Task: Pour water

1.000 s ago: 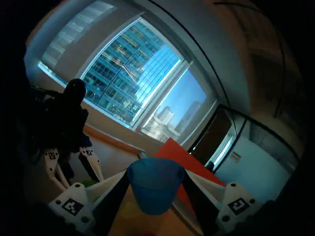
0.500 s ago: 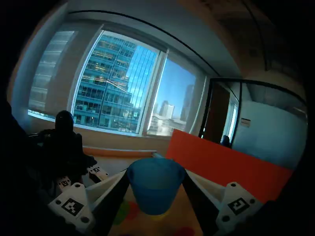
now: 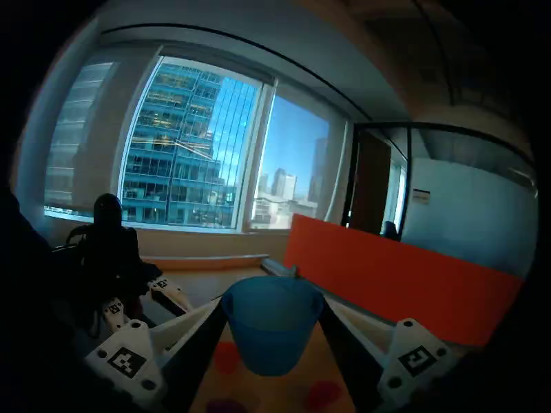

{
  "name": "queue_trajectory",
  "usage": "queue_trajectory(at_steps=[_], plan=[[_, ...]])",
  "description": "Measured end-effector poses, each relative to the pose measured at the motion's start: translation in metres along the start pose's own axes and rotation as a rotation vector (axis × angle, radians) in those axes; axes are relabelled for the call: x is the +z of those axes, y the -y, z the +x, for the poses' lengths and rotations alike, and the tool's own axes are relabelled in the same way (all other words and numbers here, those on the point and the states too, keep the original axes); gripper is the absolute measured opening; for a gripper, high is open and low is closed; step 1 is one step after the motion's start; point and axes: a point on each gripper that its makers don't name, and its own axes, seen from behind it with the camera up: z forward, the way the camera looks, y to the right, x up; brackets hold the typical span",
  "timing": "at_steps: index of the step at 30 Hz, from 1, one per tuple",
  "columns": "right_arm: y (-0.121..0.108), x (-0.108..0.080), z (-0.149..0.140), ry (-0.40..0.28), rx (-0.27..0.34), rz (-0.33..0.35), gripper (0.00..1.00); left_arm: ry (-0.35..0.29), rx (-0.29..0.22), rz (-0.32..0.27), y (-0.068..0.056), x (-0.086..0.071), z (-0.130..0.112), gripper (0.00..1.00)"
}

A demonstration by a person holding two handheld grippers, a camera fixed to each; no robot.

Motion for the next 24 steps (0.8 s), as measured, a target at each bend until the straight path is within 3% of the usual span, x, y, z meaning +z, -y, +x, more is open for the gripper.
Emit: queue_trajectory(at_steps=[12,24], plan=[[-0.024,-0.03,-0.026,0.01,0.056,-0.047,0.92,0.045,0.01,0.027,0.008,-0.007,-0.013,0.86],[-0.03,-0.041,-0.048,0.038,0.087,-0.047,0.93,0.116,0.02,0.031,0.012,-0.007,-0.031,0.87]])
